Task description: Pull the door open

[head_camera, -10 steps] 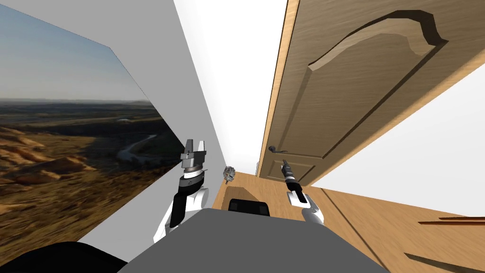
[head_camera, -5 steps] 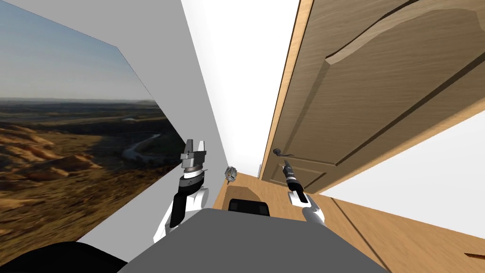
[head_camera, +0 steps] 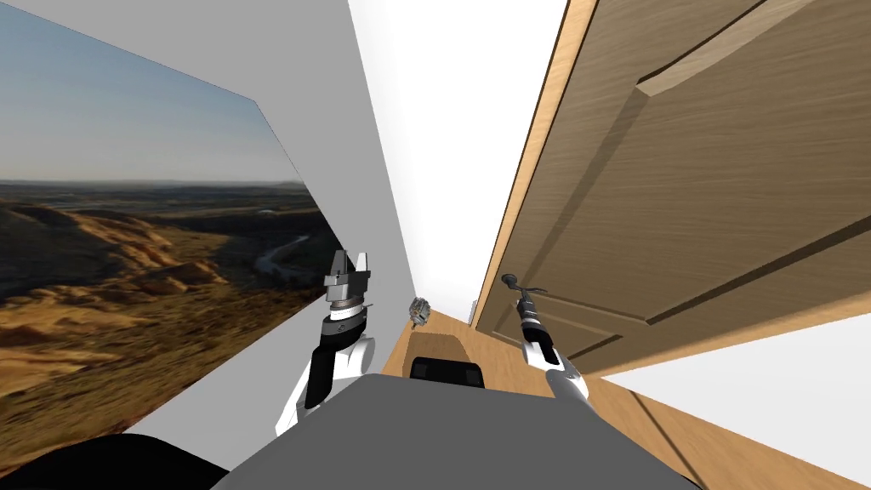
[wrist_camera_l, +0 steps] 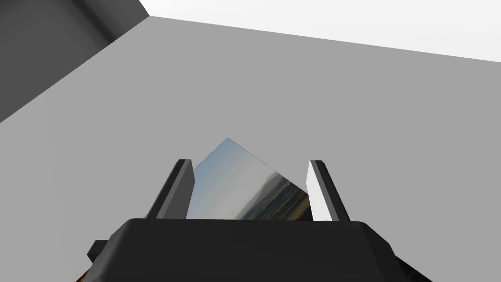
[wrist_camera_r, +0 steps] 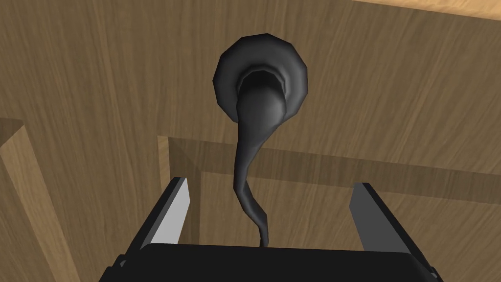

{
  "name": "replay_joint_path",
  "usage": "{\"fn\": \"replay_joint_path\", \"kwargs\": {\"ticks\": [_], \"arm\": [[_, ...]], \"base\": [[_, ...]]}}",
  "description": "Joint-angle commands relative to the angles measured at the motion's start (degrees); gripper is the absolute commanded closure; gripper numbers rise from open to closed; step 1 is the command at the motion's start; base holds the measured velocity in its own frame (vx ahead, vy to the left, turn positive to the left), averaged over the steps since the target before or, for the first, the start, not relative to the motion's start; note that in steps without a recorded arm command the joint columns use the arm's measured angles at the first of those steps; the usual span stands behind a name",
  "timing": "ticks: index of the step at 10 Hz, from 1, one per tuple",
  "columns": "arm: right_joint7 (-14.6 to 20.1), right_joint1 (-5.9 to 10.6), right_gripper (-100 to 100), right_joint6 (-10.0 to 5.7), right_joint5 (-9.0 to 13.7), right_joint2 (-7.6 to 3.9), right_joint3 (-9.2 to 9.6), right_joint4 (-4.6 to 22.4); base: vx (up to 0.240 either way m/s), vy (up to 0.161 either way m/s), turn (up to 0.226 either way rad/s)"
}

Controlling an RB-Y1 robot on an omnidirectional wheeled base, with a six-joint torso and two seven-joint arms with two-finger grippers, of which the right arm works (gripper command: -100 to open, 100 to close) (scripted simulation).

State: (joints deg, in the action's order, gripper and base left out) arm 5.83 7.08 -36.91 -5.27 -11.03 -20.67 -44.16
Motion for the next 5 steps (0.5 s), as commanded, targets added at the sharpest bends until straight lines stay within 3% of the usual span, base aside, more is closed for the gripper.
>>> {"fn": "replay_joint_path", "kwargs": {"ticks": [1,5], "arm": [[-1.3,0.47,-100,0.36,0.8,0.15,-1.92,0.4],[-3.9,2.45,-100,-0.32,2.6,-0.23,-6.32,3.8]], "base": [[0.034,-0.054,0.226],[0.024,-0.065,0.208]]}}
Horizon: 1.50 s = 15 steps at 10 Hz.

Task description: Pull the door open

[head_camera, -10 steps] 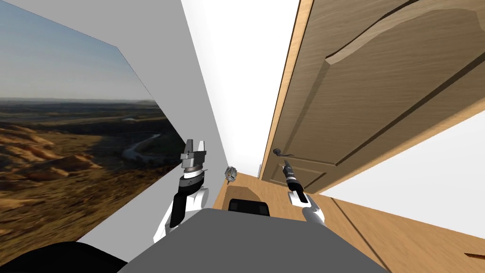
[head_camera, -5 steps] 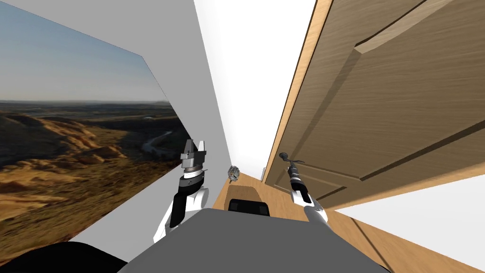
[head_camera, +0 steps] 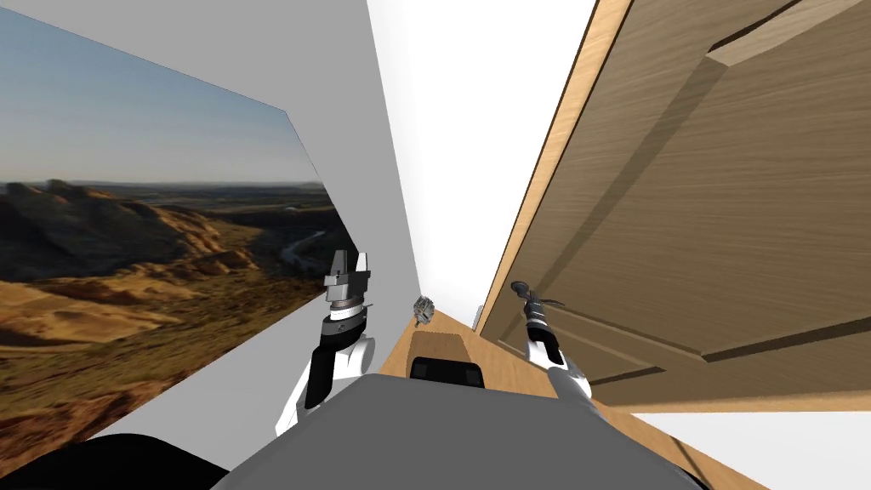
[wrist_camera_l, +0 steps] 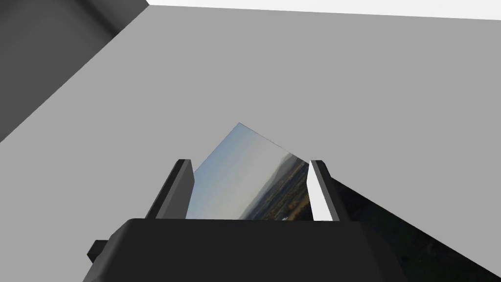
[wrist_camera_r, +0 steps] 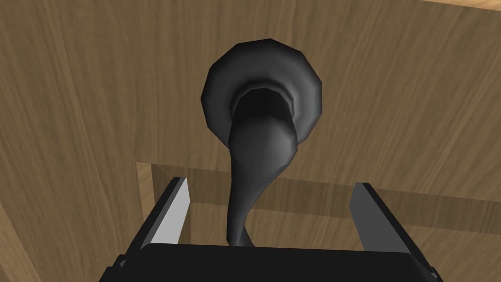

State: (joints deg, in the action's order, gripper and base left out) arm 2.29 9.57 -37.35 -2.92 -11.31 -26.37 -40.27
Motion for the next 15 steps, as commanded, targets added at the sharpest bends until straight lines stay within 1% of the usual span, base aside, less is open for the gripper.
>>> {"fn": "replay_joint_path", "kwargs": {"ticks": [1,2,3,4,9,10,11,15], "arm": [[-1.3,0.70,-100,-0.14,0.9,-0.08,-2.25,1.2],[-2.0,1.20,-100,-0.32,1.4,-0.18,-3.35,2.1],[-1.5,1.76,-100,-0.99,1.1,-0.57,-2.69,3.3],[-1.5,1.76,100,-0.99,1.1,-0.57,-2.69,3.3],[-1.5,1.76,100,-0.99,1.1,-0.57,-2.69,3.3],[-0.7,1.49,100,-1.00,1.1,-1.07,-2.27,3.5],[-0.5,1.42,100,-1.06,1.0,-1.24,-2.05,3.5],[2.7,0.71,100,-1.67,0.2,-3.13,0.44,4.0]], "base": [[0.028,-0.103,0.284],[0.008,-0.110,0.312],[0.000,-0.050,0.057],[0.002,0.005,-0.052],[0.000,0.006,-0.006],[-0.108,0.024,0.085],[-0.164,0.010,0.068],[-0.198,0.002,0.120]]}}
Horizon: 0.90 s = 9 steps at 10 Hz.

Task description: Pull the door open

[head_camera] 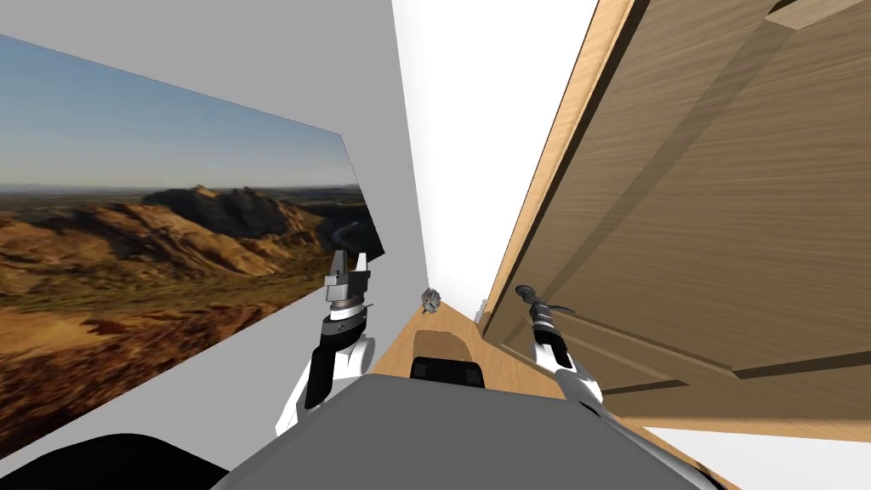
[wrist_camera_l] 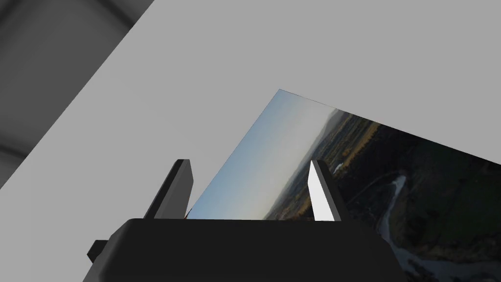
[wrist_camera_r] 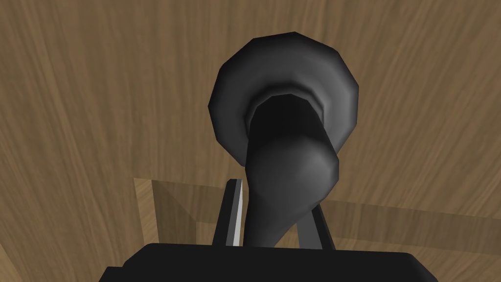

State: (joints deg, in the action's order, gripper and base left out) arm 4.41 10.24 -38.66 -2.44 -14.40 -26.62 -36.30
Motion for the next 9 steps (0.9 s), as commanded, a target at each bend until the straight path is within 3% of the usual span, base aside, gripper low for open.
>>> {"fn": "replay_joint_path", "kwargs": {"ticks": [1,4,6,9], "arm": [[1.9,-0.24,100,-0.61,-0.6,-0.82,1.70,0.2],[4.1,-0.74,100,-1.04,-1.1,-2.16,3.46,0.5],[4.1,-0.65,100,-1.06,-1.1,-2.25,3.44,0.8],[6.2,-1.12,100,-1.80,-2.0,-2.90,5.40,0.9]], "base": [[-0.231,-0.022,0.173],[-0.229,-0.040,0.128],[-0.168,-0.005,0.048],[-0.213,-0.045,0.115]]}}
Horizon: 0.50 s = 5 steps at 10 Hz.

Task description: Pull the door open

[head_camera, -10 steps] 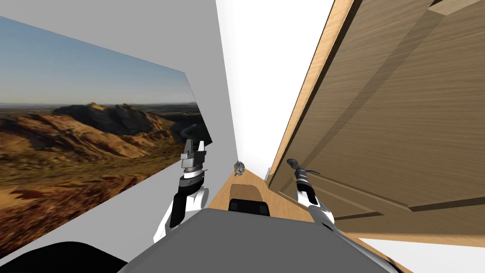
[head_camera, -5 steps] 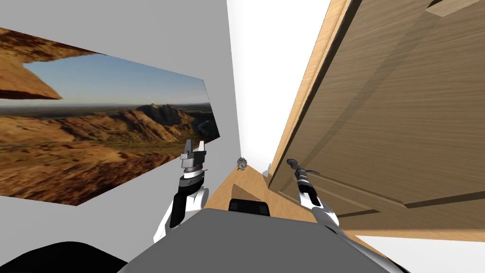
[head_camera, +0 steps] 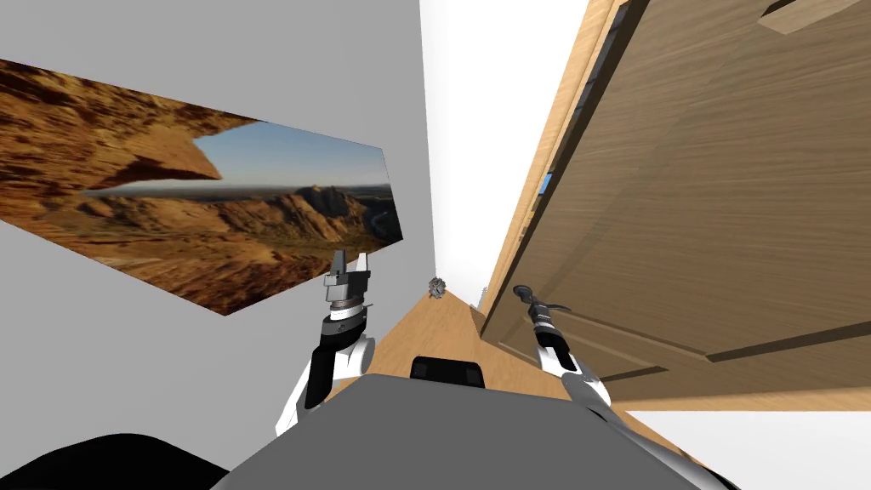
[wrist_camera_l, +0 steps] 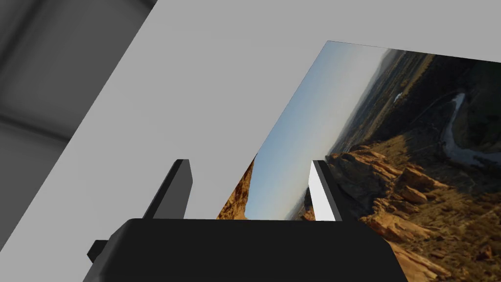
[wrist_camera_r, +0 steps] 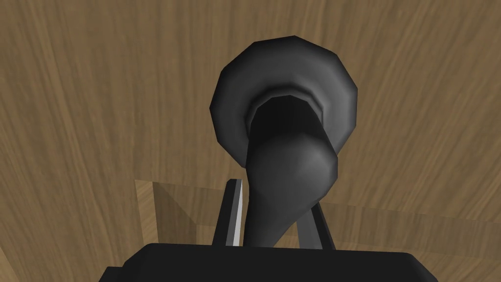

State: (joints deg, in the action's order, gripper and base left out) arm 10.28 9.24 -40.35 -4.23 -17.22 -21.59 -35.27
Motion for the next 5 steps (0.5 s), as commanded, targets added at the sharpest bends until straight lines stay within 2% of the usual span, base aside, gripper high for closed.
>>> {"fn": "replay_joint_path", "kwargs": {"ticks": [1,3,5], "arm": [[1.1,-0.27,100,-0.46,-0.6,-0.43,1.17,-0.2],[2.2,-0.48,100,-0.92,-1.1,-0.90,2.25,-0.2],[3.4,-0.69,100,-1.42,-1.7,-1.39,3.39,-0.2]], "base": [[-0.222,-0.042,0.124],[-0.242,-0.012,0.097],[-0.235,-0.045,0.099]]}}
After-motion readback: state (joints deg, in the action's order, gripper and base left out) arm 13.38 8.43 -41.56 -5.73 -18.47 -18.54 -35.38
